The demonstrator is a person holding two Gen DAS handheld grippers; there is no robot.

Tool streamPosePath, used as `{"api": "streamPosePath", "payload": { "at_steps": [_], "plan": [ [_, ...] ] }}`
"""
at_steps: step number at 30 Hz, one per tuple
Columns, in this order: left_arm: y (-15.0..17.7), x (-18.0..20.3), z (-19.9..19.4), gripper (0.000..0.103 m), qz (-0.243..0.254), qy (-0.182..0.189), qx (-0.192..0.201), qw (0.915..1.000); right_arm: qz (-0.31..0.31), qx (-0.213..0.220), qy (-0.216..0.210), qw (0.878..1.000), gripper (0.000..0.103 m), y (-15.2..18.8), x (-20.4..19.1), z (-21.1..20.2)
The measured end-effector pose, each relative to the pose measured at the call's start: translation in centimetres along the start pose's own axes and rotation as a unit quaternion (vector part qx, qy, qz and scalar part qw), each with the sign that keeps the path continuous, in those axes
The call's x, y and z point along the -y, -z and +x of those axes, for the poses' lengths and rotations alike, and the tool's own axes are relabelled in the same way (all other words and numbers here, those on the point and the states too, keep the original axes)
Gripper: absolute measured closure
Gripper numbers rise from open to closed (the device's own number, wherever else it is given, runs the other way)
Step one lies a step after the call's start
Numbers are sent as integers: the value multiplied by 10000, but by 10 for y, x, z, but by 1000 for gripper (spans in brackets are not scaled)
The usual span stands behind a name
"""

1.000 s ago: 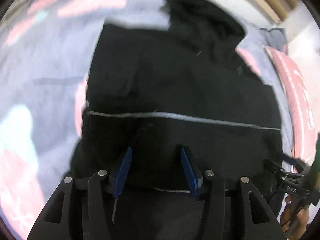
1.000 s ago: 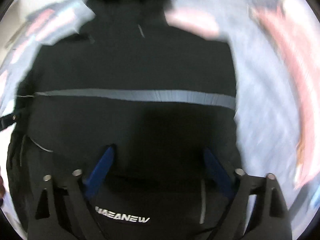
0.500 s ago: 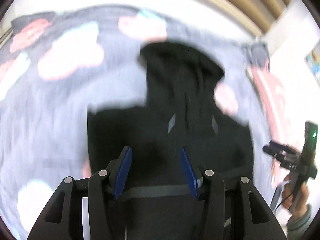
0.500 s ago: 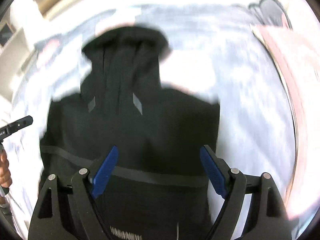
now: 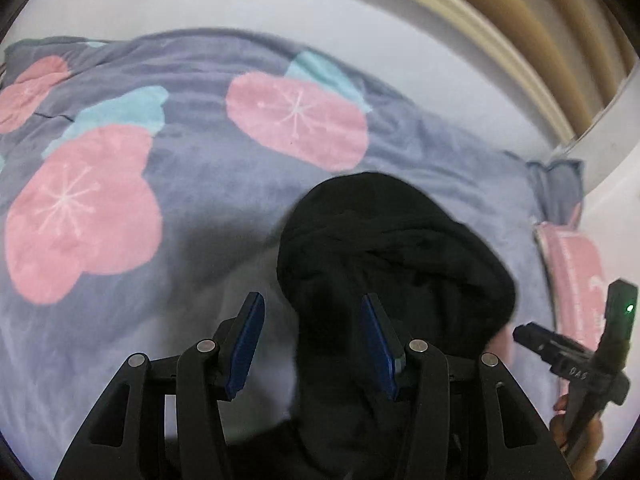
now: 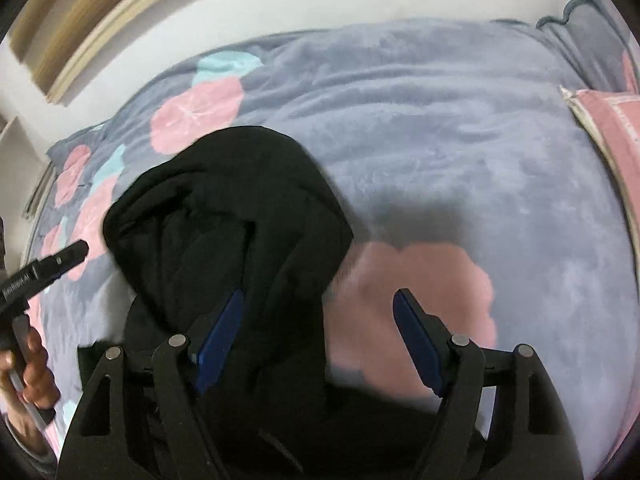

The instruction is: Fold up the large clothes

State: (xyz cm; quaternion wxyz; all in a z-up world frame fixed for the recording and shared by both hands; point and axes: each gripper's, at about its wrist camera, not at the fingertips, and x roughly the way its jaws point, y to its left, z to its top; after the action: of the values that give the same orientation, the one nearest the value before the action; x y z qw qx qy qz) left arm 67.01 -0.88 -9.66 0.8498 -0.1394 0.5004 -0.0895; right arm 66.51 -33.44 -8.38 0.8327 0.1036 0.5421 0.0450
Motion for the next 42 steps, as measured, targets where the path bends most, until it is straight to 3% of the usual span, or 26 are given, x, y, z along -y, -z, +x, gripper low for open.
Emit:
{"api": "streamPosePath", "payload": {
  "at_steps": [1,2,3,4,6,9,11,13,15,17,18,21,24,25,26,28,32,34,37,39,42],
  "plan": [
    [-4,-1,13,52,-9,-57,-74,10000,27,-55,12,10000,25,-3,0,9],
    [-5,-2,22,52,-23,-97,-121,9999,36,-146,-42,9999,45,-7,-1,21],
    [-9,-3,33,59,-37,-144,-175,9997,19,-225,-81,9997,64,-9,-1,29],
    [-11,-7,43,96,-80,-193,-207,9996,-9,-332,15,9994,87,-12,-1,38],
    [-16,-25,46,96,-421,-88,-210,9989,104,-136,-78,9998,92,-15,8,29],
    [-8,-55,-7,96,-978,1168,458,9873,212,540,-547,9968,92,-9,24,-23],
    [5,-63,-32,96,-926,1704,671,9787,51,744,-606,9954,92,10,25,-41],
    [17,-64,-32,94,-644,1544,593,9841,-135,640,-420,9970,93,25,22,-32],
    [29,-74,0,92,-560,1093,113,9924,-248,276,-200,9991,93,40,21,1],
    [45,-91,49,87,-707,750,-608,9928,-228,-135,-153,9995,93,50,25,33],
    [52,-96,65,83,-736,771,-766,9913,-197,-312,-143,9992,93,54,27,50],
    [50,-101,57,82,-881,1000,-678,9888,-290,-399,-121,9987,88,52,24,49],
    [50,-92,29,76,-489,890,-537,9934,-540,-329,-136,9979,80,49,23,25],
    [52,-88,13,72,-274,799,-461,9954,-638,-255,-147,9975,69,50,24,9],
    [53,-88,3,70,-160,772,-429,9960,-665,-198,-200,9974,51,51,25,-2],
    [58,-83,-26,67,94,799,-249,9964,-710,95,-371,9967,35,51,26,-31],
    [34,-66,-68,64,359,1054,480,9926,-775,574,-648,9932,35,29,8,-63],
    [12,-48,-75,54,453,1315,750,9874,-891,680,-671,9914,35,13,-9,-60],
    [-11,-13,-47,49,803,1296,663,9861,-1086,581,-609,9905,35,-6,-31,-27],
    [-12,1,-9,49,896,1095,306,9895,-1181,344,-606,9906,35,-10,-34,1],
    [6,-5,54,50,998,418,-331,9936,-1384,-130,-436,9893,36,8,-34,56]
  ]
}}
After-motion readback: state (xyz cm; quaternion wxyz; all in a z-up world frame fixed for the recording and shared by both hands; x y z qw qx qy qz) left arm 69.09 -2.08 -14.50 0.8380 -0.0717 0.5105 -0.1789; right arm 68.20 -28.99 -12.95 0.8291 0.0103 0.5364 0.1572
